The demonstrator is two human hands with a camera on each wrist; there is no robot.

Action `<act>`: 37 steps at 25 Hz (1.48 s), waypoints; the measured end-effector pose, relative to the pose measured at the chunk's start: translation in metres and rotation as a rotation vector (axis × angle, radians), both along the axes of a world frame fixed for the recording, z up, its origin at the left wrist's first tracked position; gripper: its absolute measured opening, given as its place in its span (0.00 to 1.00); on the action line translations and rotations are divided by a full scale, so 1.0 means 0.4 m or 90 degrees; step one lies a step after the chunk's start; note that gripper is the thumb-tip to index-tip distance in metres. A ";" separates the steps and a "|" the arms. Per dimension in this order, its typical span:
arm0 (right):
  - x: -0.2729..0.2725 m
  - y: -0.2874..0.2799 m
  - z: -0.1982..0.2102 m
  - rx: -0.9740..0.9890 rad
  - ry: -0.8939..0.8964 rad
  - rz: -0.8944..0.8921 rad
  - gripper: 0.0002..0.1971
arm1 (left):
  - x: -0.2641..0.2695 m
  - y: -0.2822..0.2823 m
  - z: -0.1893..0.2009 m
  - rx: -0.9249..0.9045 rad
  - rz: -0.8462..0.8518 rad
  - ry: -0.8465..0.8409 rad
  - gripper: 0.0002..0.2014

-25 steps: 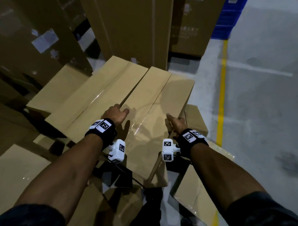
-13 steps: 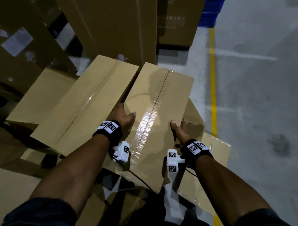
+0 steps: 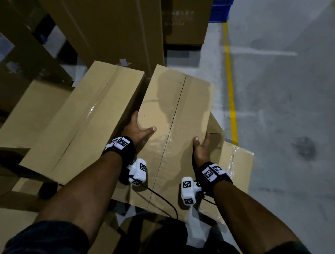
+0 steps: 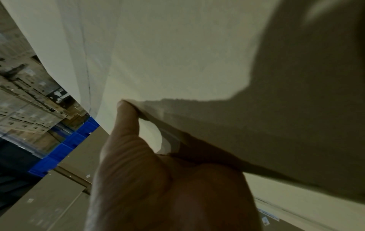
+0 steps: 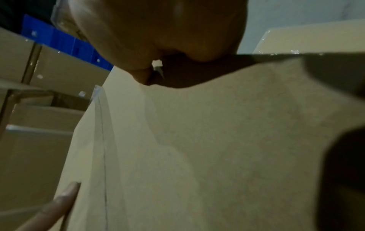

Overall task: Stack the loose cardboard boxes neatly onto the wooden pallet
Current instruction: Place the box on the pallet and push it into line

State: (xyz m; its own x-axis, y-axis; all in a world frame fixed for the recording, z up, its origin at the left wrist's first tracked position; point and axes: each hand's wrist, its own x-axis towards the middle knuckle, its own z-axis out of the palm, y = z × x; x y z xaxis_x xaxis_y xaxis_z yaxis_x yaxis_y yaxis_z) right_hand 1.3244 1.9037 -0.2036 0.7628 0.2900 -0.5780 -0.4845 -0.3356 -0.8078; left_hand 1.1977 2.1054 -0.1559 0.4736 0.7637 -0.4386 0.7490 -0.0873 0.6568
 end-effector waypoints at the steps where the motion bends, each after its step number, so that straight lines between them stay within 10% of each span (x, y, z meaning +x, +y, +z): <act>1: -0.007 -0.005 0.009 -0.004 -0.021 0.010 0.36 | -0.005 -0.007 0.002 0.001 0.002 -0.003 0.51; 7: -0.040 -0.047 0.076 0.002 -0.076 0.092 0.55 | -0.041 -0.034 0.032 0.022 0.008 -0.020 0.54; 18: -0.033 -0.206 0.240 0.097 -0.188 0.205 0.53 | -0.151 -0.267 0.174 0.112 0.062 -0.059 0.52; 37: -0.082 -0.652 0.470 0.234 -0.359 0.691 0.54 | -0.368 -1.173 0.374 0.281 0.554 -0.279 0.49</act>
